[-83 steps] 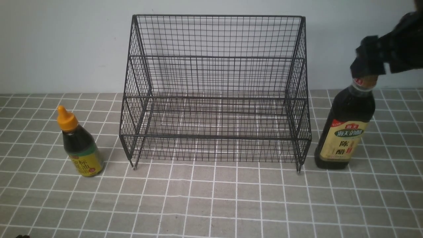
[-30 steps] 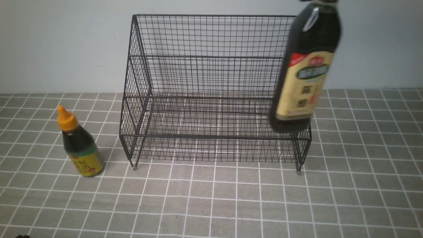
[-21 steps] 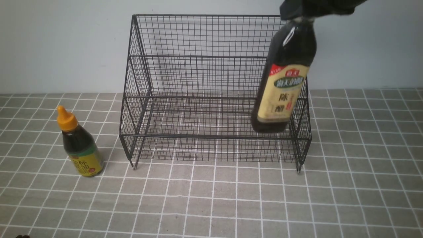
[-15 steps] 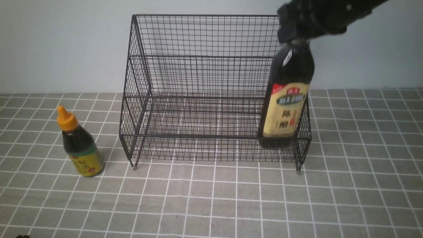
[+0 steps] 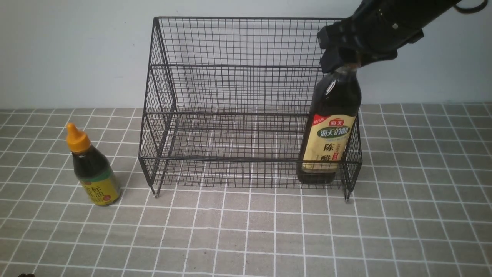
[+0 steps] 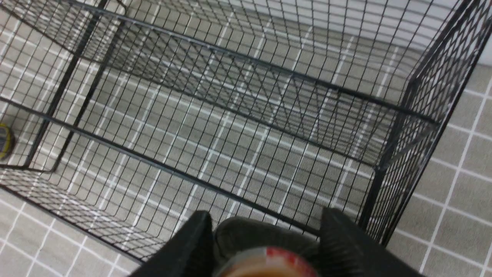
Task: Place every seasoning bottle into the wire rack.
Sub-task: Use the right arm to put the condiment bottle back on the shelf, then use the left arm to grab the condiment bottle closest to it
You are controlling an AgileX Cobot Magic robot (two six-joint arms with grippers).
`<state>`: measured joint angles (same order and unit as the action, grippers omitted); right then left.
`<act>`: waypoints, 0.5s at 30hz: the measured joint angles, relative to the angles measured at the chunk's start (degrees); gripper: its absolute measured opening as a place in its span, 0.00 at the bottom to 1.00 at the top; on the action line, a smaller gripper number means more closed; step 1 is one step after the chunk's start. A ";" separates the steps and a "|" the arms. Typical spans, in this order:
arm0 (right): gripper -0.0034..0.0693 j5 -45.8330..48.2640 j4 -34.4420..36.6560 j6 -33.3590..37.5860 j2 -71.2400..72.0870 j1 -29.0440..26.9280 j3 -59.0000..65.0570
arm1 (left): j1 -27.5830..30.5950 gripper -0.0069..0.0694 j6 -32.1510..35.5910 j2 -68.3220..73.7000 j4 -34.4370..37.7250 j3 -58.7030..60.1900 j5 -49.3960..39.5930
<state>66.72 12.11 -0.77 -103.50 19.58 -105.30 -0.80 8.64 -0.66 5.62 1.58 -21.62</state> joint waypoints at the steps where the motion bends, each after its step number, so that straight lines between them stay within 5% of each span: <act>1: 0.59 0.57 0.26 -0.05 0.00 0.00 -0.07 | 0.00 0.08 0.00 0.00 0.00 0.00 0.00; 6: 0.69 1.22 0.49 -0.05 1.67 0.00 -0.07 | 0.00 0.08 0.00 0.00 0.00 0.00 0.00; 15: 0.70 1.55 0.49 -0.05 4.95 0.00 -0.14 | 0.00 0.08 0.00 0.00 0.00 0.00 0.00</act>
<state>68.27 12.60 -0.81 -98.54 19.58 -105.44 -0.80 8.64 -0.66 5.62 1.58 -21.62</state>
